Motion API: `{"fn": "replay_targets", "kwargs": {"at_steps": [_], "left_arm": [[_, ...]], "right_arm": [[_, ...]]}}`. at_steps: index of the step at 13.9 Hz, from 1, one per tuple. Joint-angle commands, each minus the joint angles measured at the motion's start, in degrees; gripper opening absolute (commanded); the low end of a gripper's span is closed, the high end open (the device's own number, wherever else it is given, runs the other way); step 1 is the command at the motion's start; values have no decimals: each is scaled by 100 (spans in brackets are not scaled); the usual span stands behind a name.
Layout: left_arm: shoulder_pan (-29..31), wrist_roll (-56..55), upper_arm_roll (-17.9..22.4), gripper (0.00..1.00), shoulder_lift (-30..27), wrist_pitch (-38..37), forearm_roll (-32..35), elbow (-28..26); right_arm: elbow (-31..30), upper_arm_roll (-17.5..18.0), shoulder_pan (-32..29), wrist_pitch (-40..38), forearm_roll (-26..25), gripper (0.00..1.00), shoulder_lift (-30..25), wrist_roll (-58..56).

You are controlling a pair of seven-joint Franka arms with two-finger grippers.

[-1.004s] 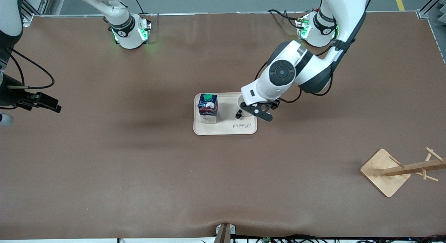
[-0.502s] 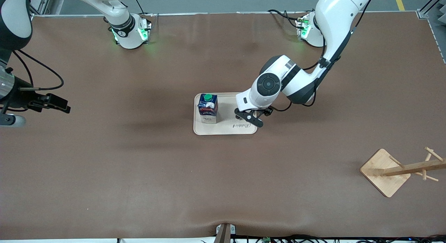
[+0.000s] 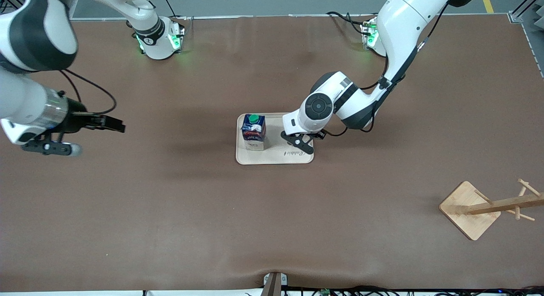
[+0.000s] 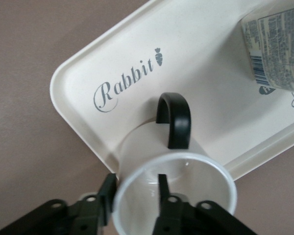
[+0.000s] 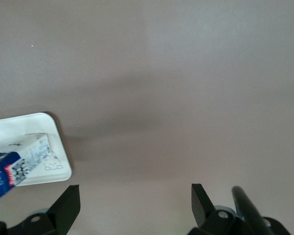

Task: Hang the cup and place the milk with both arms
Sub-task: 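Grasp the mug rim with the left gripper while the right gripper approaches, then grasp the milk carton with the right gripper while the left lifts mug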

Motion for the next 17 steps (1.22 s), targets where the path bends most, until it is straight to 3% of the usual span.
{"fn": "replay_targets", "kwargs": {"at_steps": [1, 3, 6, 11, 13, 17], "left_arm": [[-47, -57, 14, 25, 167, 66, 134, 155], [-47, -57, 14, 18, 185, 66, 151, 155], [-38, -57, 14, 0, 194, 66, 380, 173], [31, -48, 5, 0, -130, -48, 371, 181], [154, -31, 5, 0, -412, -503, 284, 399], [655, 40, -39, 0, -772, -1672, 13, 1155]], "right_arm": [[-147, -27, 267, 30, 96, 100, -38, 456], [-611, -36, 547, 353, 149, 100, -125, 491], [-1009, -36, 943, 838, 254, 100, -205, 1155], [-1254, -36, 1656, 1786, 588, 100, -99, 2230], [-1430, -36, 1963, 2348, 851, 100, -47, 2676], [-1405, -36, 2613, 3244, 887, 100, 445, 3740]]}}
